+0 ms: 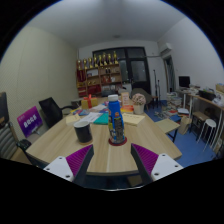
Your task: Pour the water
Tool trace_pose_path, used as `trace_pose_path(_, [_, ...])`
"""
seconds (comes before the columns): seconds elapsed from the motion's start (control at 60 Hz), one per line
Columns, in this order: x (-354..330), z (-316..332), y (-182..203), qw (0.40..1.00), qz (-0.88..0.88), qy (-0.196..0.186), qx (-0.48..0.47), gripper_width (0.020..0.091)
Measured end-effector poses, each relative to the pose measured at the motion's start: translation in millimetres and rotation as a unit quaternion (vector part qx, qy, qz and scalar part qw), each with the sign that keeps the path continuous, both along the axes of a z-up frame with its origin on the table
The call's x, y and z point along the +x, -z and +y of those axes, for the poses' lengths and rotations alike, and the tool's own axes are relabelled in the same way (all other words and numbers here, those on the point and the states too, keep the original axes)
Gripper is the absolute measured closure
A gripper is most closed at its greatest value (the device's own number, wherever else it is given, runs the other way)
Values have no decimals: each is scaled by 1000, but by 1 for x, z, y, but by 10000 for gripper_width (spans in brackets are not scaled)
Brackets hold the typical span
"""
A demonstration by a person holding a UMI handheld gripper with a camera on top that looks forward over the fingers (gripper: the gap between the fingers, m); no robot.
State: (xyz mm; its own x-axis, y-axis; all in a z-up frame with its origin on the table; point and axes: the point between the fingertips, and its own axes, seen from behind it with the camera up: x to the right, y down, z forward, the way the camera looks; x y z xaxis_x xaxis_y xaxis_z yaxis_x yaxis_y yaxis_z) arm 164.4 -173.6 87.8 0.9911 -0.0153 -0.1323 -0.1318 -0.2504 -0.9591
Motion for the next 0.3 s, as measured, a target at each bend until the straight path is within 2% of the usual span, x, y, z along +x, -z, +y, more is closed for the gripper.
trace_pose_path(0.233, [-6,-74,-27,999,23,-1,29,268])
trace_pose_path(0.3, [-12,-89,-30,999,32,-12,30,269])
